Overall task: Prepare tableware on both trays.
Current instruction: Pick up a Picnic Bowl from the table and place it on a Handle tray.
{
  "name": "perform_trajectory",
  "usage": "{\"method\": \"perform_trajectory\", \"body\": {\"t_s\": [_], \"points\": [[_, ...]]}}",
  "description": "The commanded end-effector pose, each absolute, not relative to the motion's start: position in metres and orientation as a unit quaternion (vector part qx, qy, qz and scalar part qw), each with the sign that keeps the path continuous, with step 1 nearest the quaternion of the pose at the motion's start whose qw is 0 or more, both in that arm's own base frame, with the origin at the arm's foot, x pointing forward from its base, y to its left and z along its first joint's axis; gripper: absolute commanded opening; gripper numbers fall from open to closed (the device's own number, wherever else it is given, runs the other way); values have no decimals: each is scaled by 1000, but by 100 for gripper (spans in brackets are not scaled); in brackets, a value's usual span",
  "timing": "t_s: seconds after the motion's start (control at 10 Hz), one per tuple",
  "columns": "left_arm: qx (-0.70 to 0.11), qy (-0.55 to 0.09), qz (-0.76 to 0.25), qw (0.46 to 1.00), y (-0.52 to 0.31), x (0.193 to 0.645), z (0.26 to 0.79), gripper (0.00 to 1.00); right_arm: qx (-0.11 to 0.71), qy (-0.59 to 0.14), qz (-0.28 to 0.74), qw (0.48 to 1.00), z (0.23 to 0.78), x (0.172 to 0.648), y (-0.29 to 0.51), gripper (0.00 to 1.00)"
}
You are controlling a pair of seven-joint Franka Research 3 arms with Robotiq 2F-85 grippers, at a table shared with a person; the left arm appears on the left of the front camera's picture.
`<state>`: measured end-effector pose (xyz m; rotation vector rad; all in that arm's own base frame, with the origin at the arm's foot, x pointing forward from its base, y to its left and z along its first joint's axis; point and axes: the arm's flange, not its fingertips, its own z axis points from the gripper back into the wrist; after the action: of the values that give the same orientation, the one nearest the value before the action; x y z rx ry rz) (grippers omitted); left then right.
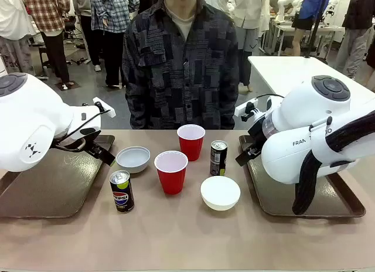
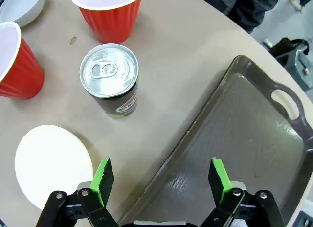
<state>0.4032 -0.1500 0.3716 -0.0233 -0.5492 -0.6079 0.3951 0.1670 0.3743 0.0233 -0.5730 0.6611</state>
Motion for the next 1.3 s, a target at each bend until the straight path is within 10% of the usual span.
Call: {"method": "perform_trajectory", "body": {"t_s": [0.0, 1.2], "points": [[-11, -267, -296, 917, -150, 403, 372, 100, 11, -277, 320, 906, 374, 395, 167, 100], [-11, -267, -296, 917, -150, 403, 372, 100, 11, -277, 320, 906, 374, 395, 167, 100]]}}
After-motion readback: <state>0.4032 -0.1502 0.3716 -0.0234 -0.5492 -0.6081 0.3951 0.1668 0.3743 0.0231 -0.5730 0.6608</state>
